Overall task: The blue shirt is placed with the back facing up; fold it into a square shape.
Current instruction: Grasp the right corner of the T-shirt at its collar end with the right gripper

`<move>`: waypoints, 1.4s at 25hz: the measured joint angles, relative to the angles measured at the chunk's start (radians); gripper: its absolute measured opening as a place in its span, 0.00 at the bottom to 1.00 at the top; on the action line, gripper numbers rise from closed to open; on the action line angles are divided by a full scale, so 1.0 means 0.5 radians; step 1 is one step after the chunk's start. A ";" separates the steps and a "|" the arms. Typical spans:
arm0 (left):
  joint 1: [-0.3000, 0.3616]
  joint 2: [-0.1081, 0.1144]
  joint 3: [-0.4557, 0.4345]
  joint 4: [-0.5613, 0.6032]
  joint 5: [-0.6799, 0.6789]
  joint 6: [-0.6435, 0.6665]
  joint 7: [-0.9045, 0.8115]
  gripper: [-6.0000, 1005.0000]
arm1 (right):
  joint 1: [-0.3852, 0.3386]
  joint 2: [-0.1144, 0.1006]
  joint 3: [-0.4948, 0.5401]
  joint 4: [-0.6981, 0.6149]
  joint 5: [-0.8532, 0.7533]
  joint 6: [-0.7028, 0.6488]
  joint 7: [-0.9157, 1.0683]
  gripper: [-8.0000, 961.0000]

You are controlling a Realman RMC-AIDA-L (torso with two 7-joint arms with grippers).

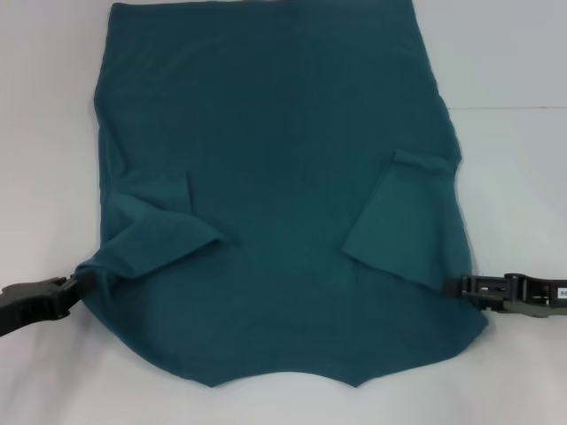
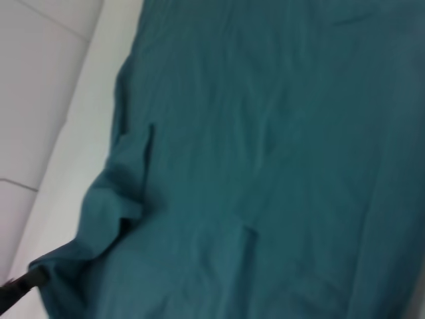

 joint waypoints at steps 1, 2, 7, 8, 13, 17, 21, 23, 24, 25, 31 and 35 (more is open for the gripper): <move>-0.004 0.000 0.000 0.000 0.000 -0.001 0.000 0.01 | 0.006 0.004 0.001 0.000 0.002 -0.013 -0.001 0.96; -0.006 0.000 0.000 0.000 0.000 -0.002 0.000 0.01 | 0.013 0.009 0.003 0.000 0.003 -0.030 -0.001 0.95; -0.011 0.000 0.000 -0.001 0.000 -0.011 0.000 0.01 | 0.052 0.023 0.004 0.000 0.010 -0.100 0.009 0.95; -0.011 0.000 0.000 -0.002 0.000 -0.013 0.000 0.01 | 0.060 0.024 0.001 0.004 0.008 -0.103 0.018 0.95; -0.012 0.000 0.000 -0.010 -0.001 -0.016 0.000 0.01 | 0.086 0.023 -0.014 0.008 -0.069 -0.103 0.117 0.95; -0.017 0.003 0.000 -0.021 -0.011 -0.022 0.000 0.01 | 0.087 0.008 -0.014 0.000 -0.120 -0.098 0.183 0.95; -0.021 0.003 0.000 -0.022 -0.017 -0.024 0.000 0.01 | 0.094 -0.001 -0.008 -0.006 -0.189 -0.093 0.240 0.95; -0.025 0.003 0.000 -0.022 -0.020 -0.024 0.000 0.01 | 0.100 -0.004 -0.008 -0.008 -0.199 -0.096 0.247 0.95; -0.027 0.003 0.000 -0.022 -0.025 -0.024 0.000 0.01 | 0.103 -0.005 -0.008 -0.008 -0.202 -0.098 0.250 0.95; -0.029 0.003 0.000 -0.022 -0.029 -0.024 0.000 0.01 | 0.105 -0.005 -0.008 -0.009 -0.204 -0.099 0.253 0.95; -0.043 0.007 0.000 -0.022 -0.045 -0.024 0.000 0.01 | 0.123 0.011 -0.011 0.007 -0.213 -0.118 0.253 0.95; -0.054 0.009 0.000 -0.021 -0.046 -0.024 0.000 0.02 | 0.122 0.026 -0.013 0.009 -0.224 -0.118 0.254 0.95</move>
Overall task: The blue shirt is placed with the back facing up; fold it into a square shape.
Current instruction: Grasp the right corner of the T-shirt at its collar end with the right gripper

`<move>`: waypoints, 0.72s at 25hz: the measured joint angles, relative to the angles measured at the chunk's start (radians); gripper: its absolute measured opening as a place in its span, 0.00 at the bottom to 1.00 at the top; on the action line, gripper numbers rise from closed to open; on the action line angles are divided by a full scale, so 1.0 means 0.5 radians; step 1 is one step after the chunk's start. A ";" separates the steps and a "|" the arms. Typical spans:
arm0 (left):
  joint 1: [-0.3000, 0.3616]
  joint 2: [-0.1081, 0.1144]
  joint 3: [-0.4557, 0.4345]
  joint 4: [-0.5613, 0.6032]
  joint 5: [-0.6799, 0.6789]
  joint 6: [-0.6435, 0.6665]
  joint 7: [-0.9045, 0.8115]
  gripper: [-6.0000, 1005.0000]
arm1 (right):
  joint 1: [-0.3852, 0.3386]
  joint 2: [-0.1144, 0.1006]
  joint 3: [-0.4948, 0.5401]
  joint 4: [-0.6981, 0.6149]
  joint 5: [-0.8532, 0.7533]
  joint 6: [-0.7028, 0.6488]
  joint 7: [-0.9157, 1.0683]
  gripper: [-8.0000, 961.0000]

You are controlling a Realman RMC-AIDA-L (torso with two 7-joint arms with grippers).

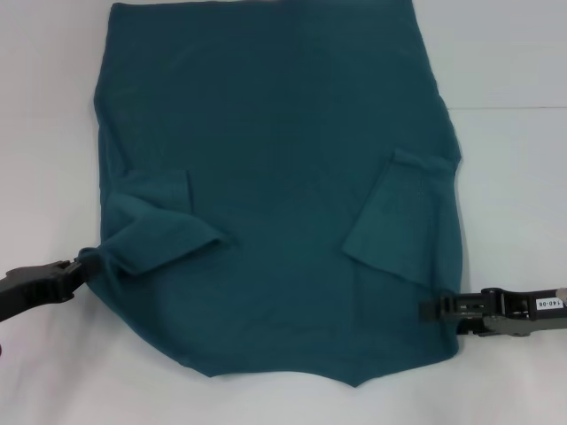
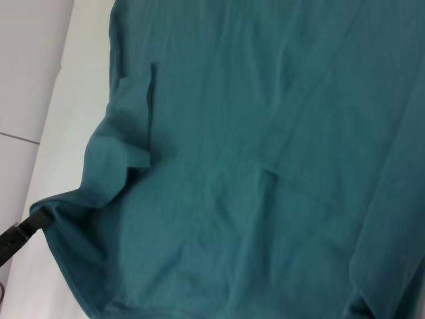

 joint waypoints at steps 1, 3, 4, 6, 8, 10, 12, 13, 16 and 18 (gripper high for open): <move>-0.003 0.000 0.000 0.000 0.000 0.000 0.000 0.02 | -0.004 0.002 0.000 0.000 -0.002 0.000 0.000 0.95; -0.004 0.001 0.000 0.000 0.000 0.000 0.002 0.02 | -0.013 0.004 0.007 0.001 -0.004 0.000 0.001 0.95; -0.007 0.003 0.000 0.000 0.000 0.000 0.004 0.02 | -0.019 0.005 0.011 0.002 -0.004 0.001 0.002 0.95; -0.008 0.003 0.000 0.000 0.000 0.000 0.006 0.02 | -0.032 0.007 0.019 0.004 -0.002 0.005 0.002 0.95; -0.008 0.003 0.000 0.000 0.000 0.000 0.007 0.02 | -0.043 0.009 0.023 0.005 0.004 0.001 0.001 0.95; -0.008 0.003 0.000 0.000 0.000 0.000 0.009 0.02 | -0.047 0.013 0.026 0.005 0.001 -0.005 0.001 0.95; -0.008 0.003 0.000 0.000 0.000 0.000 0.012 0.02 | -0.055 0.015 0.040 0.007 -0.003 -0.006 0.002 0.95; -0.008 0.003 0.000 0.000 0.000 0.000 0.014 0.02 | -0.060 0.015 0.058 0.008 -0.003 -0.006 0.000 0.95; -0.010 0.003 0.000 0.000 0.000 0.000 0.018 0.02 | -0.073 0.015 0.141 0.009 0.001 -0.017 -0.014 0.95; -0.011 0.003 0.000 0.000 0.000 0.000 0.020 0.02 | -0.075 0.015 0.185 0.009 0.002 -0.021 -0.028 0.95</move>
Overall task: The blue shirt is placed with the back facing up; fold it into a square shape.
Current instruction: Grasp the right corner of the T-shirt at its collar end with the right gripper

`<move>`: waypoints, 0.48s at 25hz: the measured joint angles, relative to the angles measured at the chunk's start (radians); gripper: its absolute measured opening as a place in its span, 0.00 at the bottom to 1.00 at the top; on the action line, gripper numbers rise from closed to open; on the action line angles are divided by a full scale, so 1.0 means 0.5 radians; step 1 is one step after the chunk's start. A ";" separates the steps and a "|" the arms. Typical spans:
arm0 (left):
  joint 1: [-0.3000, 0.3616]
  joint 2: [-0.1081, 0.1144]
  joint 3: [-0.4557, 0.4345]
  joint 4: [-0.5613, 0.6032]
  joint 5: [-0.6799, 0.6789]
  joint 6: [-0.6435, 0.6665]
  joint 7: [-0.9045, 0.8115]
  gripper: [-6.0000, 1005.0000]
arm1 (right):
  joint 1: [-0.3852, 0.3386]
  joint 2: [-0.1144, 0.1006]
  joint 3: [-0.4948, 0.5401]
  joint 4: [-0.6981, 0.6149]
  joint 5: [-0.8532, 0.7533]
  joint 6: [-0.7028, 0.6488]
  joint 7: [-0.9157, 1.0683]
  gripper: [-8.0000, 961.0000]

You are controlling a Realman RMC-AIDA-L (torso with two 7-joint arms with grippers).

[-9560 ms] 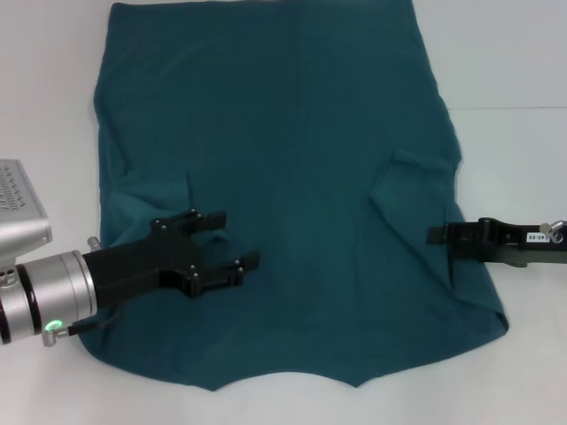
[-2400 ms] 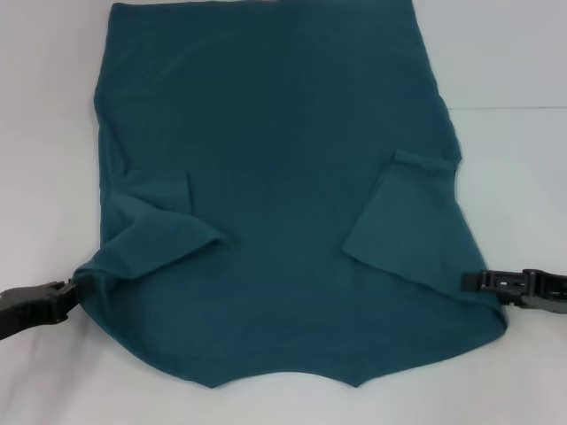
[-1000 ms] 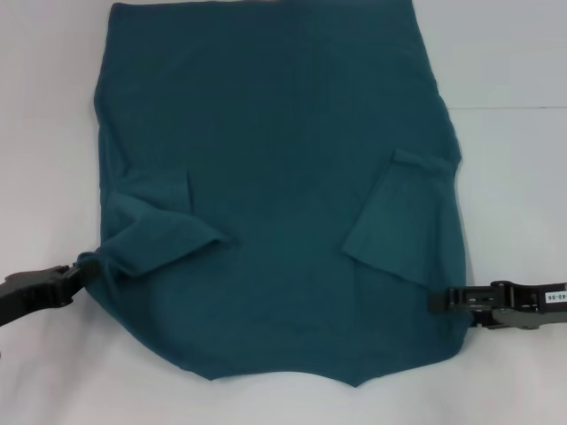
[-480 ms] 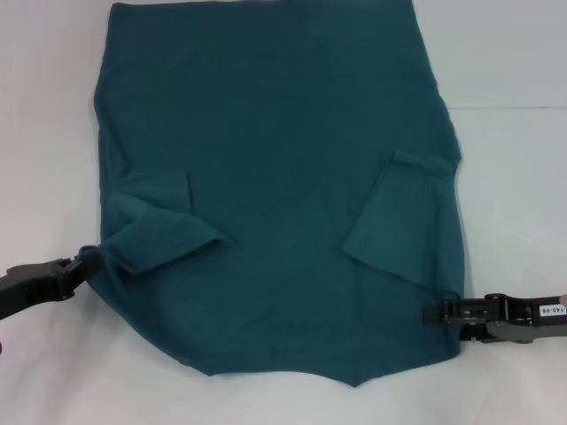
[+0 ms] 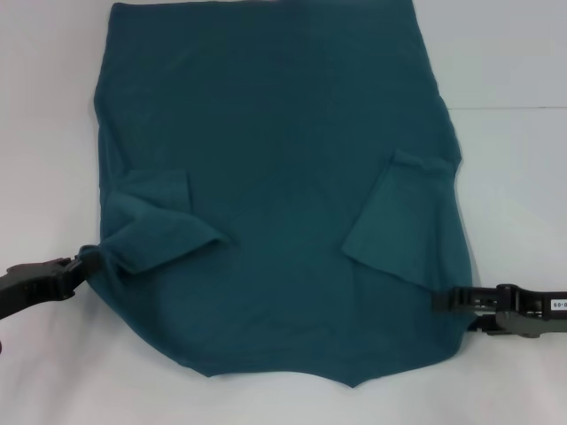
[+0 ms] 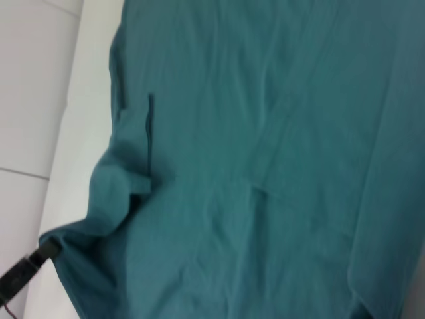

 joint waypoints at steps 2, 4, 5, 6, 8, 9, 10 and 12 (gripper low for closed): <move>-0.002 0.000 0.001 0.000 0.000 0.000 0.002 0.02 | 0.000 0.002 0.035 0.000 0.001 -0.001 -0.015 0.95; -0.005 0.000 0.003 -0.002 0.000 -0.001 0.004 0.02 | 0.000 0.003 0.046 0.000 0.002 0.003 -0.021 0.95; -0.007 0.000 0.005 -0.003 0.000 -0.002 0.004 0.02 | 0.000 0.004 0.049 0.000 0.003 0.005 -0.022 0.95; -0.008 0.000 0.006 -0.003 0.000 -0.002 0.004 0.02 | 0.000 0.004 0.056 0.000 0.004 0.006 -0.023 0.95; -0.009 0.000 0.008 -0.005 0.000 -0.002 0.004 0.02 | -0.002 0.006 0.077 0.000 0.005 0.002 -0.025 0.95; -0.009 0.000 0.008 -0.005 0.000 -0.002 0.005 0.03 | -0.007 0.007 0.085 0.000 0.005 -0.004 -0.027 0.95; -0.010 0.000 0.009 -0.006 0.000 -0.003 0.005 0.03 | -0.013 0.007 0.095 0.000 0.005 -0.012 -0.029 0.95; -0.010 0.000 0.009 -0.006 0.000 -0.004 0.005 0.03 | -0.030 0.006 0.128 0.000 0.006 -0.036 -0.036 0.95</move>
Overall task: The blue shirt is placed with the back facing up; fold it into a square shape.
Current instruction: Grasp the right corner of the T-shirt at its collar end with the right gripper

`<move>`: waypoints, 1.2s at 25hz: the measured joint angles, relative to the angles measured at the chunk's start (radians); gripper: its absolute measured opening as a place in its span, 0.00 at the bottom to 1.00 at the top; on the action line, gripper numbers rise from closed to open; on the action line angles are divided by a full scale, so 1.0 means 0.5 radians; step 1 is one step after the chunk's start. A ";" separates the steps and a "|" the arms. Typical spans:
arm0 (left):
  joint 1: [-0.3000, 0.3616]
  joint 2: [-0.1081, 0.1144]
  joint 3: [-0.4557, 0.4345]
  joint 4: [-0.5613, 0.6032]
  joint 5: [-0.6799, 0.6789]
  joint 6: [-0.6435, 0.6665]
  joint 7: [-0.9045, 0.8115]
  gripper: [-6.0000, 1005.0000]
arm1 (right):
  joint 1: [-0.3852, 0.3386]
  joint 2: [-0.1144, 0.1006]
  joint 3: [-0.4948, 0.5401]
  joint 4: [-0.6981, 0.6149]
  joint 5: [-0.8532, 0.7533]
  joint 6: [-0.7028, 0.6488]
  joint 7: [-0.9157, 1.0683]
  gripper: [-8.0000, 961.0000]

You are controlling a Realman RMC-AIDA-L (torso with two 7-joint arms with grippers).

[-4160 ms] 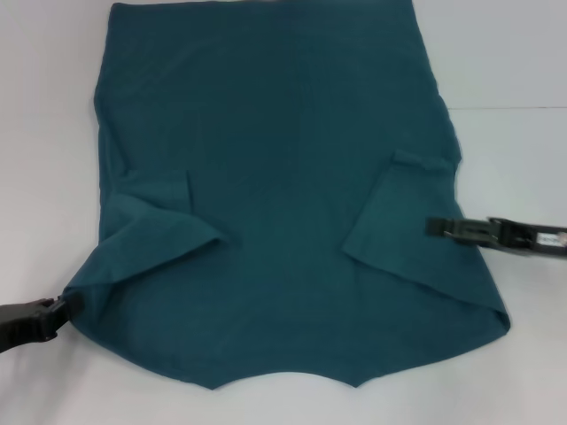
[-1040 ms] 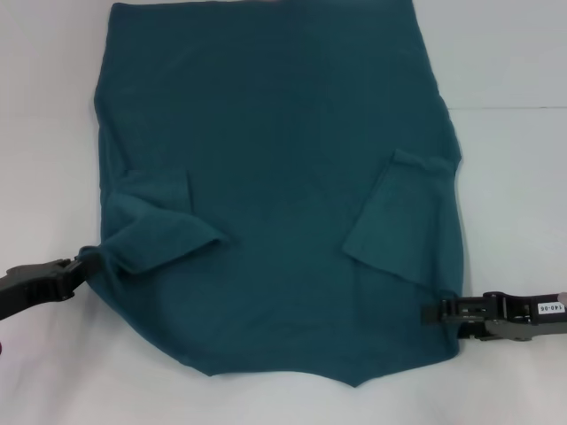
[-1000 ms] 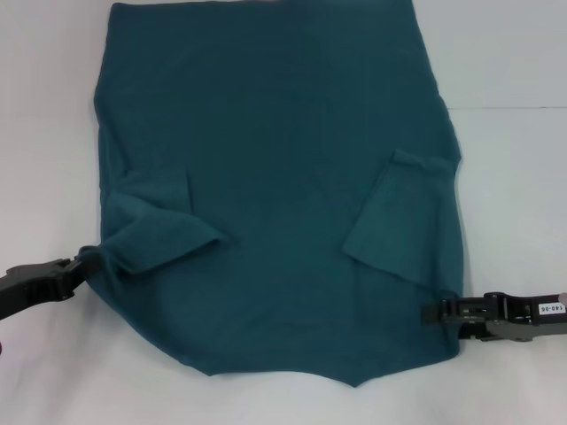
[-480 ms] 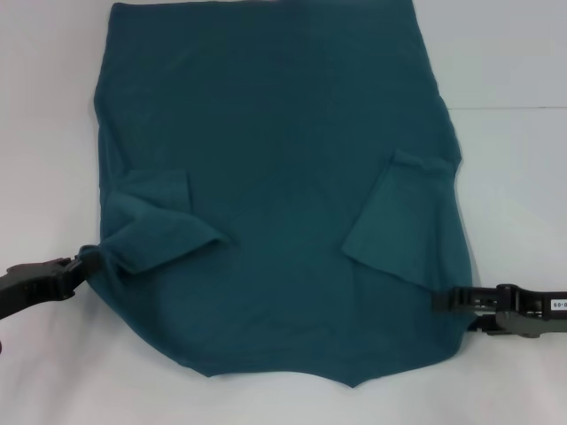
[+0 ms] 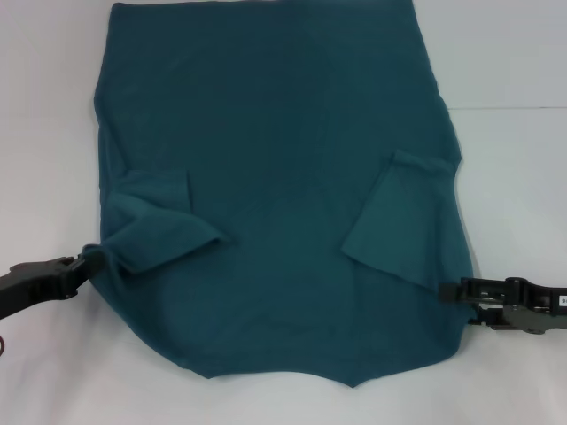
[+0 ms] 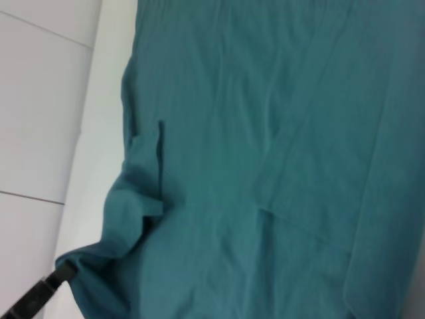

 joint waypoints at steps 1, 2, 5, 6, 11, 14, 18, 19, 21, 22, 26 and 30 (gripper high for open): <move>0.000 0.000 -0.001 0.000 0.000 -0.001 0.000 0.03 | -0.008 -0.002 0.023 0.000 0.000 -0.018 -0.006 0.95; -0.002 0.000 -0.001 0.000 0.000 -0.002 0.000 0.03 | -0.015 -0.004 0.047 0.000 0.000 -0.039 -0.014 0.95; -0.006 -0.002 0.002 -0.001 0.000 -0.010 0.000 0.03 | -0.040 -0.009 0.132 0.000 0.001 -0.108 -0.046 0.95; -0.009 -0.004 0.003 -0.007 0.000 -0.016 0.000 0.03 | -0.049 -0.011 0.157 0.000 0.001 -0.125 -0.055 0.95; -0.021 -0.002 0.006 -0.031 0.004 -0.021 0.003 0.03 | -0.077 -0.011 0.187 0.000 -0.007 -0.140 -0.076 0.95; -0.021 -0.001 0.007 -0.031 0.004 -0.020 0.003 0.03 | -0.082 -0.008 0.175 0.001 -0.031 -0.131 -0.077 0.95; -0.021 -0.001 0.007 -0.032 0.004 -0.015 0.003 0.03 | -0.092 -0.008 0.181 0.002 -0.047 -0.127 -0.077 0.94; -0.021 0.000 0.007 -0.033 0.004 -0.014 0.003 0.03 | -0.096 -0.009 0.185 -0.003 -0.046 -0.123 -0.077 0.94; -0.021 0.000 0.007 -0.033 0.004 -0.013 0.003 0.03 | -0.111 -0.011 0.192 -0.020 -0.043 -0.104 -0.078 0.86; -0.021 0.000 0.006 -0.034 0.003 -0.012 0.003 0.03 | -0.115 -0.012 0.193 -0.025 -0.042 -0.094 -0.078 0.82; -0.021 0.000 0.001 -0.034 0.003 -0.008 0.003 0.04 | -0.123 -0.016 0.193 -0.028 -0.044 -0.039 -0.071 0.64; -0.021 0.000 0.002 -0.034 0.003 -0.013 0.001 0.04 | -0.123 -0.018 0.181 -0.027 -0.046 -0.019 -0.063 0.47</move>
